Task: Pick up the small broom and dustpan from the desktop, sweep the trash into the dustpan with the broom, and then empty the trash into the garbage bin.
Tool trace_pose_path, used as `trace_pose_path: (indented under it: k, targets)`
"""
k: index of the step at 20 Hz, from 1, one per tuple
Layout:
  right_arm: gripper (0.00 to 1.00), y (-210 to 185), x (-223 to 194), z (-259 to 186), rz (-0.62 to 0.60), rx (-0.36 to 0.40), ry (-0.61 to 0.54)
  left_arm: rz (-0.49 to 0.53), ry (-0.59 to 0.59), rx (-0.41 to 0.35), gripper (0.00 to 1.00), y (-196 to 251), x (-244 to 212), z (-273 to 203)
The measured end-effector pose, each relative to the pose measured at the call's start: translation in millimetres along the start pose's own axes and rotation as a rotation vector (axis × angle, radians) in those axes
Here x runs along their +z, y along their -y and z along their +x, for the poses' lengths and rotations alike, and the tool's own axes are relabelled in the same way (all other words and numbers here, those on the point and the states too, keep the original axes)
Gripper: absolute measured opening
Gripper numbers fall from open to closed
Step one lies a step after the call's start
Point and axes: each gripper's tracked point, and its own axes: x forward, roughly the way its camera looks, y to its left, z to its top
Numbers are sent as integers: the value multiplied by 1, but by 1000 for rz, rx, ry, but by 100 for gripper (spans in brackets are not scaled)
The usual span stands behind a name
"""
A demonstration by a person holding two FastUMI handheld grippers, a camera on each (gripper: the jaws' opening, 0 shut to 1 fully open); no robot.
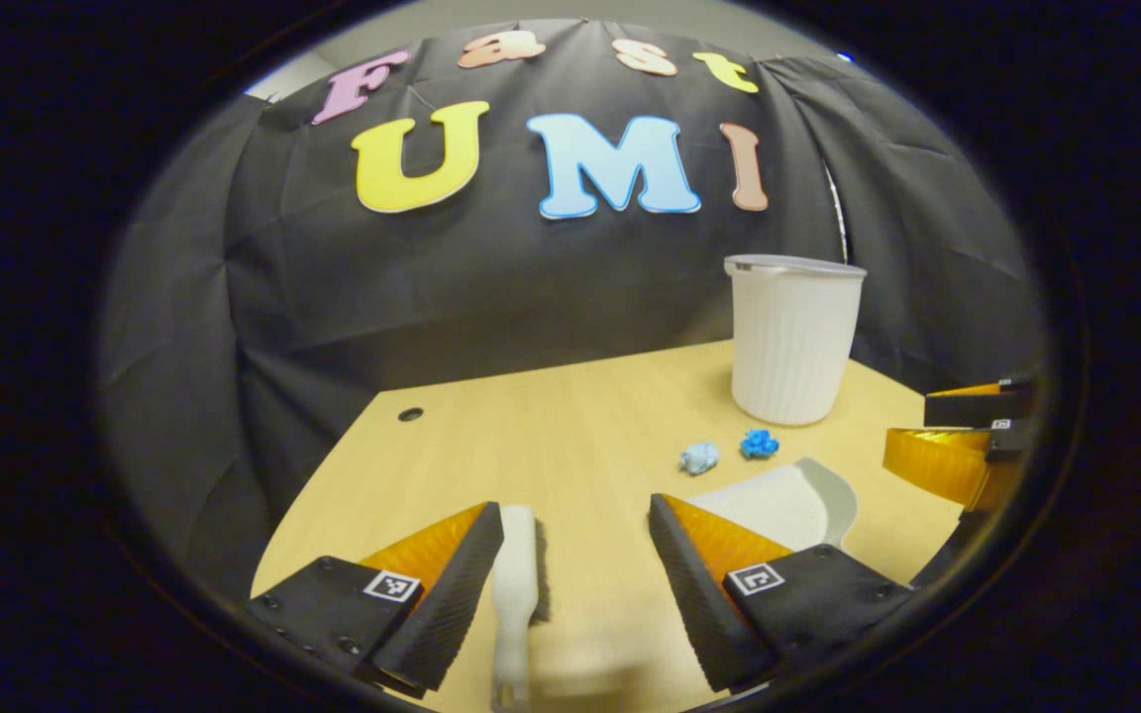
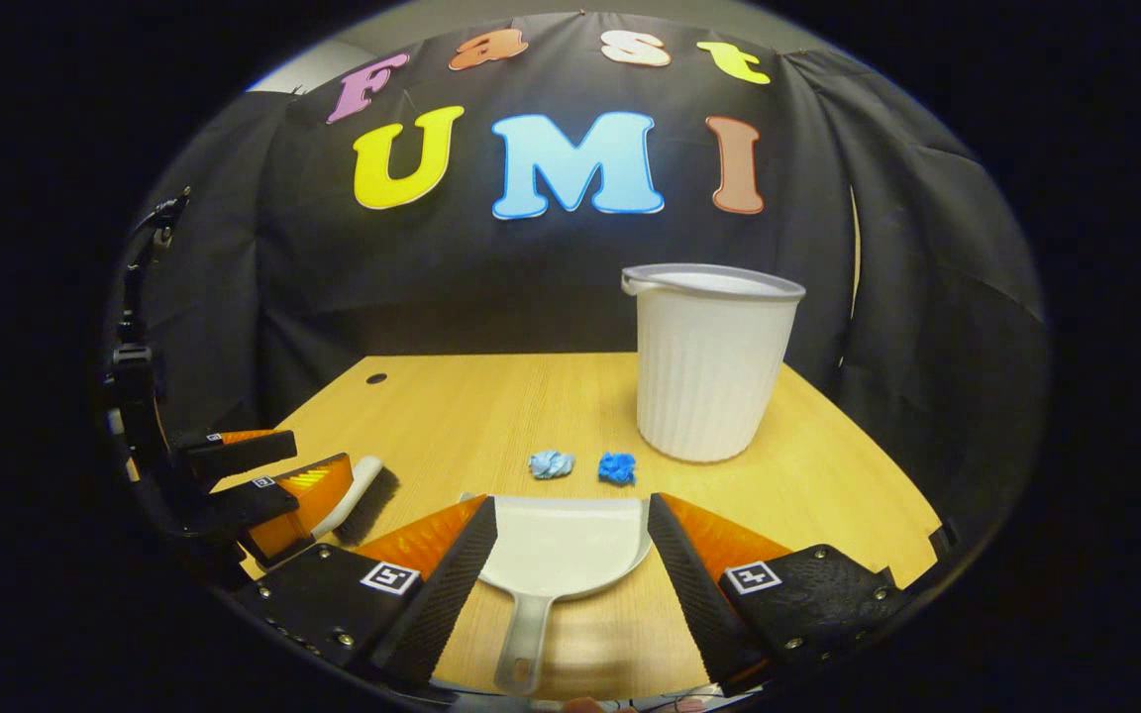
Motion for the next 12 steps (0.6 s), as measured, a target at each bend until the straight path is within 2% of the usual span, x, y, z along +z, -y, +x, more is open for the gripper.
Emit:
trace_pose_path:
  k: [5,6,12]
  targets:
    - [96,-19,-33,4,33,19,-165,-57,-180,-13,99,-17,-19,37]
    - [96,-21,-38,5,34,22,-192,-62,-211,-11,97,-24,-27,44]
    - [96,-22,-68,16,8,11,-326,-54,-380,-13,99,-42,-76,63]
